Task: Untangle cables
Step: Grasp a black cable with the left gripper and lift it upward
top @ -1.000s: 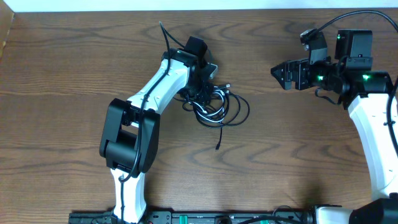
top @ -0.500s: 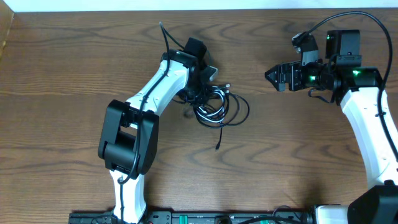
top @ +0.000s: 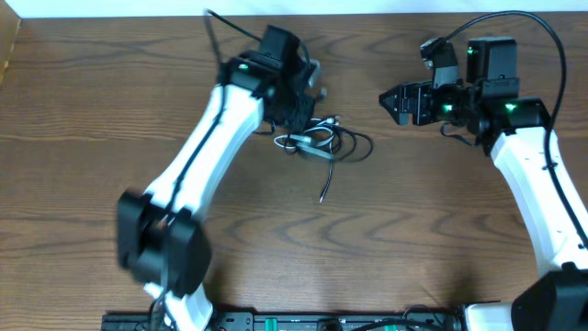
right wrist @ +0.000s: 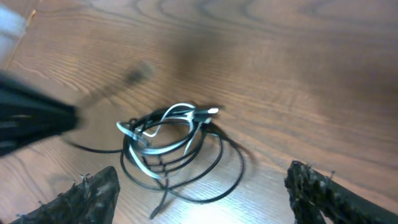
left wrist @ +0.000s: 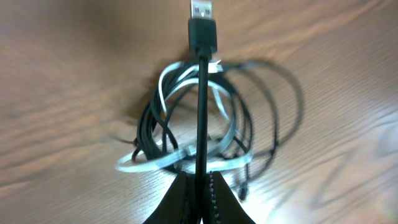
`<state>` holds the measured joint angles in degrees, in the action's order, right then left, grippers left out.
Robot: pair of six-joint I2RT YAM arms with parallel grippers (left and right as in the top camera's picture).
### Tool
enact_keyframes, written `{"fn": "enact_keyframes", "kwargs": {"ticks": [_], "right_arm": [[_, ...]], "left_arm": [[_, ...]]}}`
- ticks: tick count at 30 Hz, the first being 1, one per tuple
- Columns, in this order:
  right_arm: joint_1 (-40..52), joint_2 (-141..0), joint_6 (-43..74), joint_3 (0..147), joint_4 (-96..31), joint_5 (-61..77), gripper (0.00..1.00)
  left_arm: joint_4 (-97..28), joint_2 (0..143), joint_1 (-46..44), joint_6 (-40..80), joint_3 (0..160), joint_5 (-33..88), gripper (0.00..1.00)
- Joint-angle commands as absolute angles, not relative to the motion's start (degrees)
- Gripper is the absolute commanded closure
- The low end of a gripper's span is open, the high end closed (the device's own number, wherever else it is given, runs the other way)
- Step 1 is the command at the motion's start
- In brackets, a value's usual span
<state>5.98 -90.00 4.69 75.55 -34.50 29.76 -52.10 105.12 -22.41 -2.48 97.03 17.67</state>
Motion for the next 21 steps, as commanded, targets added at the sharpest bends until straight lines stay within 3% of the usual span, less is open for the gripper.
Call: {"fn": "enact_keyframes", "kwargs": {"ticks": [1,7,21], "right_arm": [[6.94,-92.71,9.72,76.38,-33.61,30.35,0.19],[9.15,-95.55,13.34,76.38,-30.92,30.57,0.23],[12.12,-96.55,13.28,76.38,-28.97,30.52,0.2]], "left_arm": [[-52.23,100.07,-22.55,0.36,98.28,17.56,0.92],[-50.59,94.78,-22.52,1.93,98.28,17.52,0.93],[-36.82,86.61,-22.41,11.14,98.28,17.3,0.92]]}}
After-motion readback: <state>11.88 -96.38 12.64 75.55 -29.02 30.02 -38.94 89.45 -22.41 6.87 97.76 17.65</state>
